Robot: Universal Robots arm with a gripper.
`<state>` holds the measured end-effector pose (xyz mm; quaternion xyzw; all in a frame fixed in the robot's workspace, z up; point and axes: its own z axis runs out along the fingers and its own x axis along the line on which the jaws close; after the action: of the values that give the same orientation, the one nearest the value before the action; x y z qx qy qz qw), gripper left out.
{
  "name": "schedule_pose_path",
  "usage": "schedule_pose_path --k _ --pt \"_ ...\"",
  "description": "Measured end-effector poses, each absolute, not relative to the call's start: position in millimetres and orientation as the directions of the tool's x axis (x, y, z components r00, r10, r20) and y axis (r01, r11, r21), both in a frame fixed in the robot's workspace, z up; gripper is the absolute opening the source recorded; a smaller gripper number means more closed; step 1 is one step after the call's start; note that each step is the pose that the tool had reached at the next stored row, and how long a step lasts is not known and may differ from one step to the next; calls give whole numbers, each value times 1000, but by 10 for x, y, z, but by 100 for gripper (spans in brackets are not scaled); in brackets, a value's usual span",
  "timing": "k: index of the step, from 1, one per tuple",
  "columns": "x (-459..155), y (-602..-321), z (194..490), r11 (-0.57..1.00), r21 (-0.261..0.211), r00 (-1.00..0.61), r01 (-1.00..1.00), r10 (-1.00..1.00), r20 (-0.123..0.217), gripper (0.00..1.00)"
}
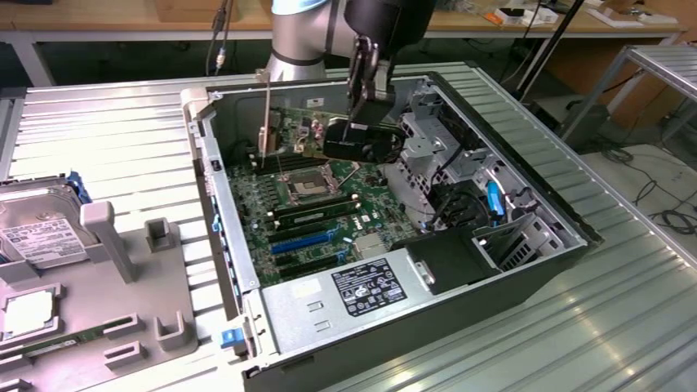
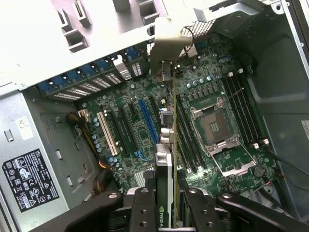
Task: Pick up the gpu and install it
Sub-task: 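Insert the gpu into the slot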
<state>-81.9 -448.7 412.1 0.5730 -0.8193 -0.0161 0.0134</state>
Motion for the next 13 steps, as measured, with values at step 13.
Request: schedule_pose_path --k 13 --pt "-801 -4487 4106 212 42 -212 -976 -977 4 27"
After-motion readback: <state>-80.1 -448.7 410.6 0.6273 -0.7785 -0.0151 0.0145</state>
